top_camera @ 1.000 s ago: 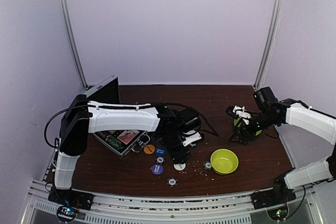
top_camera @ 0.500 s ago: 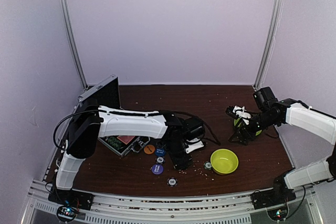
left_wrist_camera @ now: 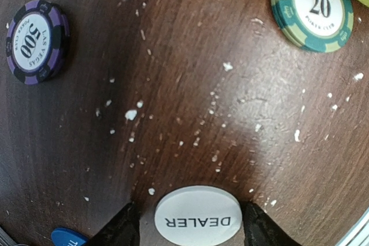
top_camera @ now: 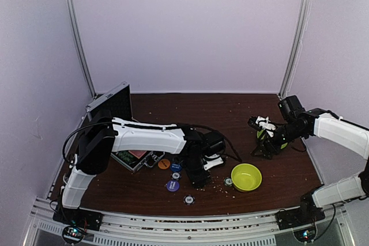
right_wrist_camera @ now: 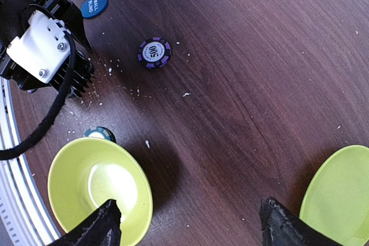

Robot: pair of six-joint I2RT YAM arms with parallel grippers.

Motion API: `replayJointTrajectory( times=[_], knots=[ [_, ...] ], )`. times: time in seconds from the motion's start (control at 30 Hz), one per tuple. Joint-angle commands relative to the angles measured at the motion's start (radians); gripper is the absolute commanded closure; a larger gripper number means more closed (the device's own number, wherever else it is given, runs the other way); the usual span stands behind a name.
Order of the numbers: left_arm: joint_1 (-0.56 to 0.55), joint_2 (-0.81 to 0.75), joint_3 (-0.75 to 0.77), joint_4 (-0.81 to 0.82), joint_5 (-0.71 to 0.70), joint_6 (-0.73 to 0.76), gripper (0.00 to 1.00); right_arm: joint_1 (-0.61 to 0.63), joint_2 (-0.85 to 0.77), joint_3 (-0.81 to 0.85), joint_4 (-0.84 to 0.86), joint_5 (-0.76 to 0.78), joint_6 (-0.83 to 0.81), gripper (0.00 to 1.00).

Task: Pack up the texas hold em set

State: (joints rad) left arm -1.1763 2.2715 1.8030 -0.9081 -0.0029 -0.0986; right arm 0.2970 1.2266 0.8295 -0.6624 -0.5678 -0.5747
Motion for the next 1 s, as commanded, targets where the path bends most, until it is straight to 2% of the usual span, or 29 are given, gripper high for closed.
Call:
replayJointTrajectory(
  times=[0.0,0.3,0.53,0.97],
  knots=[
    [0.001,0.035,0.027,-0.003,0.013,-0.008,0.38,0.005,-0.022,0.023,-0.011,0.002,-0.007,0.17],
    [0.001,0.038,0.027,-0.067,-0.013,-0.002,0.4,0.005,-0.023,0.022,-0.013,0.001,-0.009,0.17],
    [0.001,0.02,0.007,-0.078,-0.025,-0.005,0.4,0.006,-0.015,0.026,-0.017,0.0,-0.01,0.17],
    [0.001,0.027,0.002,-0.079,-0.008,-0.015,0.46,0.006,-0.012,0.026,-0.02,-0.002,-0.011,0.17]
  ],
)
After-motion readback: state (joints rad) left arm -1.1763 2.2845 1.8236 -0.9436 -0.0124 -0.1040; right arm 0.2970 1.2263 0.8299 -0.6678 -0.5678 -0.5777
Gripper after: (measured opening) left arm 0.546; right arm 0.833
